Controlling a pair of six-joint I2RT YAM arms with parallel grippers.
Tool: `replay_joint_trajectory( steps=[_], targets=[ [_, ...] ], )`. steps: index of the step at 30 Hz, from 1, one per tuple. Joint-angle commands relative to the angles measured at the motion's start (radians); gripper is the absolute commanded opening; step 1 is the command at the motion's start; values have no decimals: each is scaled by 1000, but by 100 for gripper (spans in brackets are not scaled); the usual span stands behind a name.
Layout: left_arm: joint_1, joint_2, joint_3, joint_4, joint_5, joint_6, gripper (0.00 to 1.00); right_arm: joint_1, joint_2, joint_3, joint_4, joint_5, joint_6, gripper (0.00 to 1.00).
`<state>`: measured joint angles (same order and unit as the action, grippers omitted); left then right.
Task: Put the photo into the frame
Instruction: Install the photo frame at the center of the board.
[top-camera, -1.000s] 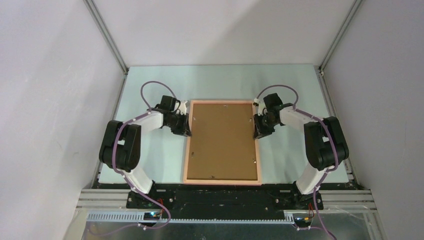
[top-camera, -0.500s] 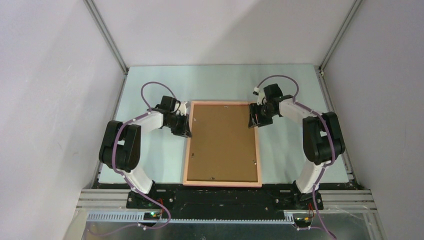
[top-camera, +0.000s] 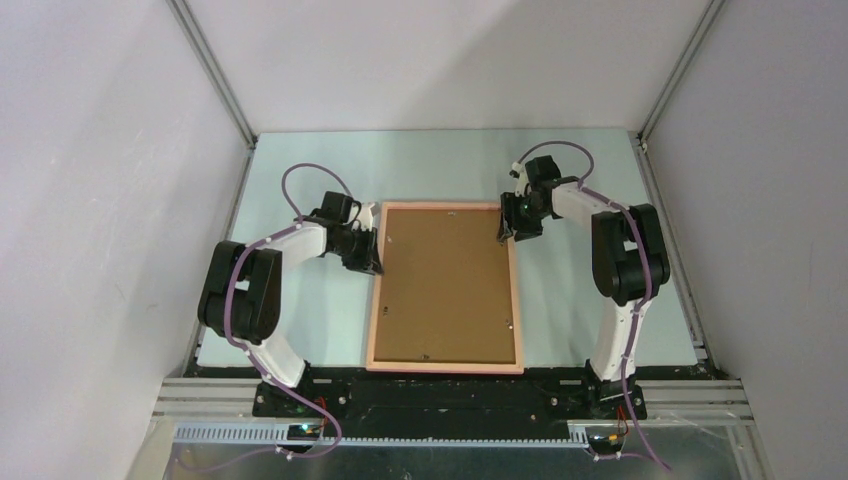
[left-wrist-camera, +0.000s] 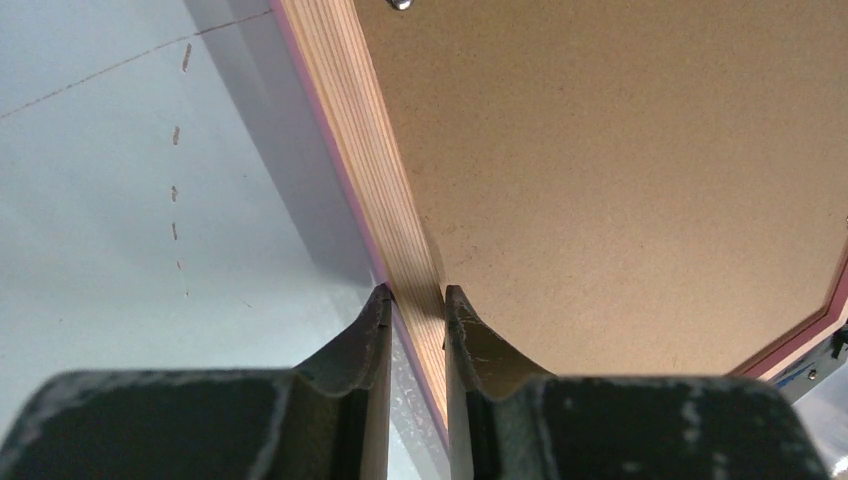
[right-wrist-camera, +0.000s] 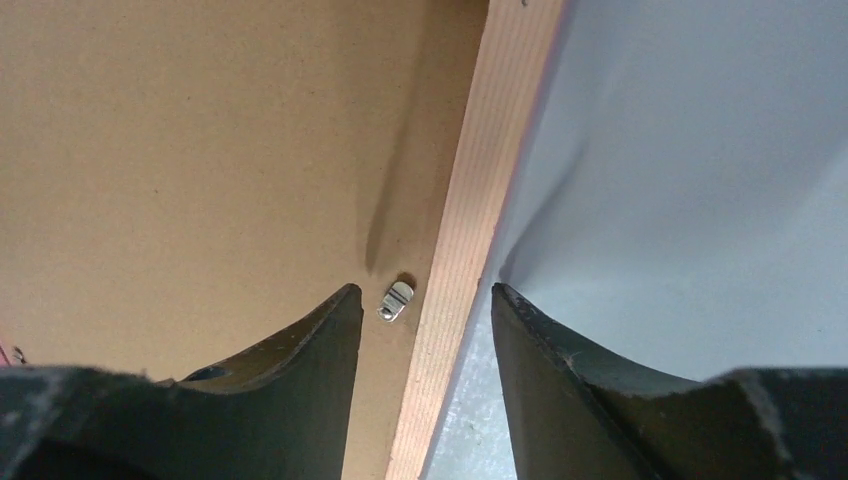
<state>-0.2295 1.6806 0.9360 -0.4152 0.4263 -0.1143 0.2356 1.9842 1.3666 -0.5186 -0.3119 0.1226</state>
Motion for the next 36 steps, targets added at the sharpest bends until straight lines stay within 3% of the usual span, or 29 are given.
replay_joint_trajectory(
  steps=[1,21,36],
  targets=[
    [-12,-18,4,-31,41,14,0,13,20,23,-6,57,9,54],
    [-3,-18,8,-31,48,16,0,23,11,26,-50,122,-87,30],
    [12,-22,8,-34,49,13,0,66,8,44,-116,139,-248,30]
  ],
)
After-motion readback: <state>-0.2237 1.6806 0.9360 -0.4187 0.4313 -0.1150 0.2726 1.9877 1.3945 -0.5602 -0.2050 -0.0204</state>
